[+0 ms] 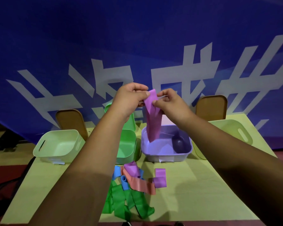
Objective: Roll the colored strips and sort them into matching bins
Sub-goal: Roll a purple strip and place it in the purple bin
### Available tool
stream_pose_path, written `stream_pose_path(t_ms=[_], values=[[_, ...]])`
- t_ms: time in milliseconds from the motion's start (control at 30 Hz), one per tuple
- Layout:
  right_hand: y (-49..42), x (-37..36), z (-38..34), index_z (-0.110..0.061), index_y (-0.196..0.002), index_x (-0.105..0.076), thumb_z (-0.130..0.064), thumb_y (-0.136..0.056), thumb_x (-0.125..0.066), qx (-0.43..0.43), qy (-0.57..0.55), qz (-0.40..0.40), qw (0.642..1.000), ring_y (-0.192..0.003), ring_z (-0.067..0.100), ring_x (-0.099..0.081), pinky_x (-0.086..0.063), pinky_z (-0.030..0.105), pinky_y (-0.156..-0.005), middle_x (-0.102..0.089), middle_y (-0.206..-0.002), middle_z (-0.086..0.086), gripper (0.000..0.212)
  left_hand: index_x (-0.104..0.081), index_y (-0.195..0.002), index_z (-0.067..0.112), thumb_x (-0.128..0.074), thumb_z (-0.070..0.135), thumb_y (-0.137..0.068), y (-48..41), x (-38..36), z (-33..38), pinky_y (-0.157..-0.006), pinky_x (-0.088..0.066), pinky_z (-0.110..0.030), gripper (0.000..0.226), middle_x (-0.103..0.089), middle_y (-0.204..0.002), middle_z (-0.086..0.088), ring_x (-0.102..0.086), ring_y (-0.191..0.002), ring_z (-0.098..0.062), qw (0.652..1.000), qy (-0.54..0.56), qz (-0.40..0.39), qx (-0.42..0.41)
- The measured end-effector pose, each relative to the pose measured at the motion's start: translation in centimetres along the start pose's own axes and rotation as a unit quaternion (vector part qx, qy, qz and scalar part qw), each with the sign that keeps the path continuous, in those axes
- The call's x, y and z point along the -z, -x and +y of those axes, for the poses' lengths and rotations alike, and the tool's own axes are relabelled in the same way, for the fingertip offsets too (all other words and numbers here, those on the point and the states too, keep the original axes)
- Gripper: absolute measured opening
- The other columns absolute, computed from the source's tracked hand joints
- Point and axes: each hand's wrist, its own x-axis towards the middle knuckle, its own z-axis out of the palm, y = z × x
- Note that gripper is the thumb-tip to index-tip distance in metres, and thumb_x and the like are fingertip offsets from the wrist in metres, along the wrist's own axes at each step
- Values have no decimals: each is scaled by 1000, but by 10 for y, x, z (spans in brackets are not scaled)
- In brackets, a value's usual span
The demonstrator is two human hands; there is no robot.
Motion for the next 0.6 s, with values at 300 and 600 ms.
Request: stream_pose_path(t_ms=[300, 600], values=[[15, 0, -15, -39, -138, -60, -36, -95, -70, 69, 74, -7, 995, -111, 12, -66, -58, 38, -95, -65, -130, -10, 44, -73, -107, 14, -77, 1, -93, 9, -10, 15, -87, -67, -43, 19, -78, -95, -5, -80, -97, -28, 999, 13, 29, -23], [21, -9, -25, -21, -135, -58, -37, -93, -82, 102, 105, 4, 989, -103, 8, -65, -50, 20, -77, -68, -117, -6, 50, -74, -110, 15, -78, 5, -94, 19, -13, 29, -81, -68, -38, 20, -78, -99, -5, -80, -96, -25, 997, -15, 55, -45]])
